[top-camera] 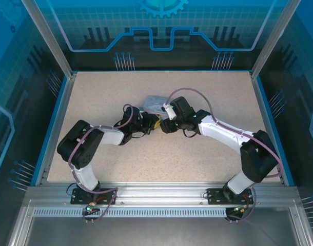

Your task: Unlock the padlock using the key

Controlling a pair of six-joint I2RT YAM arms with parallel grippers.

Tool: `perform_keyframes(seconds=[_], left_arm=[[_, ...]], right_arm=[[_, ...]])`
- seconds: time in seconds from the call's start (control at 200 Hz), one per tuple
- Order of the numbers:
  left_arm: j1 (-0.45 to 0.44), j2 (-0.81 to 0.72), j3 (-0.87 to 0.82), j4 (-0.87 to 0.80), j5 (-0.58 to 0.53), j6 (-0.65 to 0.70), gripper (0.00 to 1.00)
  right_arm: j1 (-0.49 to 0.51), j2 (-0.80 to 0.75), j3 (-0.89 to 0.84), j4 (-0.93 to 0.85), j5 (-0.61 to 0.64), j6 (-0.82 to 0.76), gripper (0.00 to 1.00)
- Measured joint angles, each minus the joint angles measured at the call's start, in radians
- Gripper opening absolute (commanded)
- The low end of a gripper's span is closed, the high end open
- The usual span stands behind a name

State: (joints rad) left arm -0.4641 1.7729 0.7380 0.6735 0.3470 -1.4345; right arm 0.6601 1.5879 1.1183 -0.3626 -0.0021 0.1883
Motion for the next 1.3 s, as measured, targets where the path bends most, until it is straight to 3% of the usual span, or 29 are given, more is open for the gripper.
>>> perform_keyframes(seconds=[0.85,1.09,1.231,1.301], left_arm=[[0.021,-0.001,0.047,-0.093,0.089,0.0,0.0],[0.023,-0.001,0.047,-0.094,0.089,-0.001,0.0],[0.026,-0.001,0.047,-0.097,0.088,0.0,0.0],[0.028,-0.001,0.047,-0.106,0.088,0.0,0.0]], right_arm=[[0.016,0.177,0.107,0.008,0.06,-0.112,0.37],[0.02,0.188,0.111,0.007,0.091,-0.13,0.23],[0.02,0.197,0.113,0.007,0.099,-0.142,0.0],[0.02,0.2,0.114,0.006,0.092,-0.133,0.0]])
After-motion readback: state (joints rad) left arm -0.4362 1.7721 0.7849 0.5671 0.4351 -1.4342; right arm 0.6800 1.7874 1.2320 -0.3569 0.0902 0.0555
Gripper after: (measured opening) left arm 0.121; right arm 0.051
